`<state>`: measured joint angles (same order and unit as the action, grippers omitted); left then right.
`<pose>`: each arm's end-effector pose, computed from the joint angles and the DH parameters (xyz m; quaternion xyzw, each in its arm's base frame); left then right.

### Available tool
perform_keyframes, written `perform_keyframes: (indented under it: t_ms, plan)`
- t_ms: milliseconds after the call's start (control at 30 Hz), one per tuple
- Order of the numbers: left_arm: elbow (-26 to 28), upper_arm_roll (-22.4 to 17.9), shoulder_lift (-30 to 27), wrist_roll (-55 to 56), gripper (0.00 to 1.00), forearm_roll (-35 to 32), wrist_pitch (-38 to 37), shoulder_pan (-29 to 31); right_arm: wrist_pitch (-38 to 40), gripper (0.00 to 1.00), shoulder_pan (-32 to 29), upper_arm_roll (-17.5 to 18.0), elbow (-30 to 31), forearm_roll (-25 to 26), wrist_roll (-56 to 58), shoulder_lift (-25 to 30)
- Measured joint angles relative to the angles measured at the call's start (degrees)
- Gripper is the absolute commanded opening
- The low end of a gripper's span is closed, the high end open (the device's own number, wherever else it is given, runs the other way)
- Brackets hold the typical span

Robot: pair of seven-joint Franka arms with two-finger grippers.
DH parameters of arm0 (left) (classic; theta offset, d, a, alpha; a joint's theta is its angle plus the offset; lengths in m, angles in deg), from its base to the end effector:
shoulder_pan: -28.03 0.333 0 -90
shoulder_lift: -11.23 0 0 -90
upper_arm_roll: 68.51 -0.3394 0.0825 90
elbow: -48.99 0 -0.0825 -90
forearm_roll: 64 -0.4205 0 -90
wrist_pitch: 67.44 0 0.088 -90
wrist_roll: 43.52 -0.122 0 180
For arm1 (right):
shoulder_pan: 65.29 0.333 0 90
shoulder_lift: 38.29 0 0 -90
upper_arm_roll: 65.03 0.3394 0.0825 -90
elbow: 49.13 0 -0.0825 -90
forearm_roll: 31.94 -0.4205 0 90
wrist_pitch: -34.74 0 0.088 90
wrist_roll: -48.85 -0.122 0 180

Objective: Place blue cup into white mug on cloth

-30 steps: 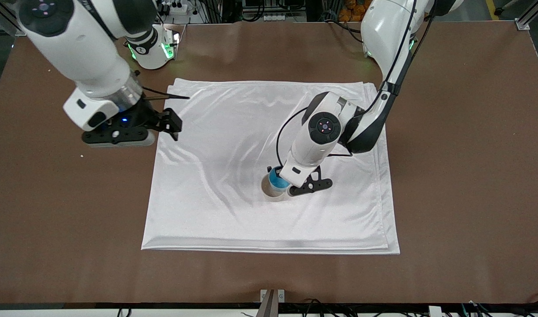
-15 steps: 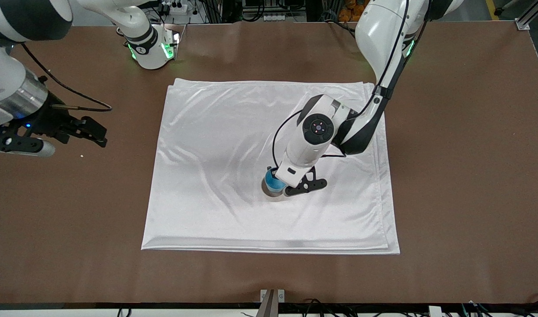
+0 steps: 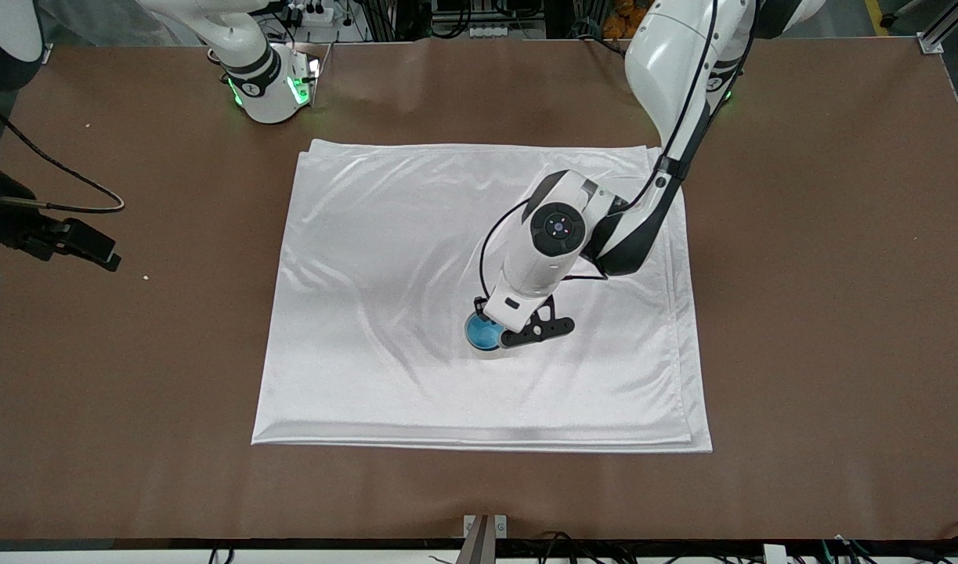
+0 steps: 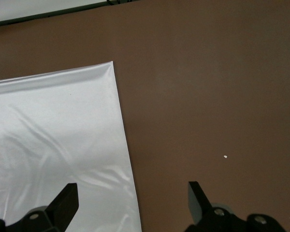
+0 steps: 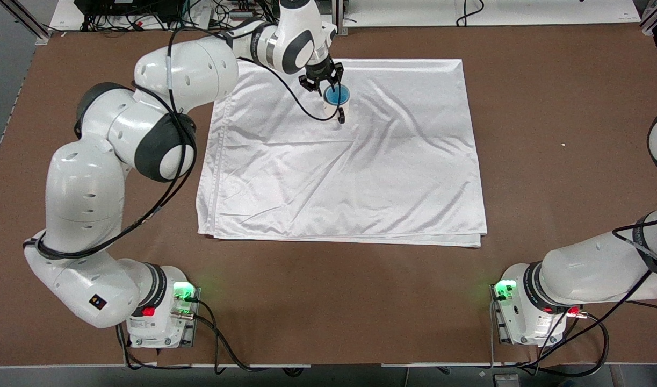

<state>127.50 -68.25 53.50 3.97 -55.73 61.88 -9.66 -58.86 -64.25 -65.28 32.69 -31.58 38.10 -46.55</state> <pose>0.6265 -0.4946 0.2771 0.9876 0.1247 0.0135 0.0948 0.6463 0.0084 0.6226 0.9958 -0.0866 0.0309 0.0003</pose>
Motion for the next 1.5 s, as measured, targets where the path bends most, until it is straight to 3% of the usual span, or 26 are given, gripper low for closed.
perform_keyframes:
  t_ms: [267,600,800,1133,1500]
  plan:
    - [-0.24,-1.54,-0.1,-0.18,1.0,-0.08,0.55,-0.03,-1.04,1.0,-0.5,0.01,0.5,0.0,1.99,-0.06]
    - [-0.68,-11.21,-1.15,-5.58,1.0,-0.19,0.68,0.66,-1.94,1.0,-0.72,0.02,1.58,0.0,5.91,-0.13]
    - [-0.68,-14.13,-1.81,-14.59,1.0,-0.28,0.6,3.94,-2.41,1.0,-0.5,-0.02,2.45,0.0,7.95,-0.01]
    - [-0.63,-14.62,-1.95,-29.96,1.0,-0.29,-0.32,13.29,-7.15,1.0,0.97,-1.22,8.19,0.0,8.62,3.28]
    - [-0.21,-13.46,-2.08,-45.3,1.0,-0.29,-1.09,21.86,-7.1,1.0,0.99,-1.56,9.03,0.0,8.88,4.14]
